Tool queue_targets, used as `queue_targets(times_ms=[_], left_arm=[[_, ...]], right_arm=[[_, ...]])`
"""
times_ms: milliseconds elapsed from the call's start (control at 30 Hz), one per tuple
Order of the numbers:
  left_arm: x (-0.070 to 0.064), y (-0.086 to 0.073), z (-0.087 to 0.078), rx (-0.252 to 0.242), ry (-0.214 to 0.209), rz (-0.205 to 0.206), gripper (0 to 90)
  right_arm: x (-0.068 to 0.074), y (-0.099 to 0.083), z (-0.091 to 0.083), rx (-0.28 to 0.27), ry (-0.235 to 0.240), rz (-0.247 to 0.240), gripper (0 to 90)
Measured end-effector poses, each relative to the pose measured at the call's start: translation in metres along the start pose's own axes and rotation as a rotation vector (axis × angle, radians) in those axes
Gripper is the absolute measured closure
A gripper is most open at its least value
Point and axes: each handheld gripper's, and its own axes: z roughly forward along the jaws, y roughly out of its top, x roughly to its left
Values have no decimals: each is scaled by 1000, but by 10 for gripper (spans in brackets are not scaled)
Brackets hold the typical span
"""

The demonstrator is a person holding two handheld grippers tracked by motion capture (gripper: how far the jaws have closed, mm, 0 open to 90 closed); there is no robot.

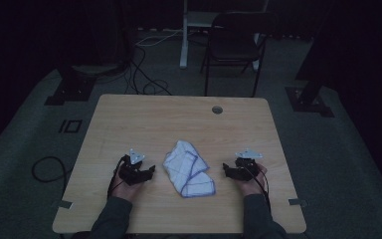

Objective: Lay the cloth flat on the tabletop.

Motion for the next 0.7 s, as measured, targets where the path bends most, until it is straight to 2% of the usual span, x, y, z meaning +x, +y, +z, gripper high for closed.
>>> queue_targets(times_ms=[33, 133, 200, 300, 400, 633, 700], left_arm=[[0, 0, 0, 0, 0, 0, 355], [0, 0, 0, -1, -1, 0, 356], [0, 0, 0, -2, -1, -1, 357], [0, 0, 0, -2, -1, -1, 357], [0, 0, 0, 0, -1, 2, 357], [-2, 1, -1, 12, -6, -1, 365], [0, 3, -2, 20, -21, -11, 424]], right_arm=[[0, 0, 0, 0, 0, 0, 284], [3, 2, -2, 6, 3, -5, 394], [5, 3, -2, 3, 28, -20, 445], [8, 3, -3, -9, 33, -28, 452], [12, 5, -9, -47, 52, -45, 453], [22, 7, -12, -66, 89, -81, 476], [24, 8, -13, -71, 96, -89, 487]])
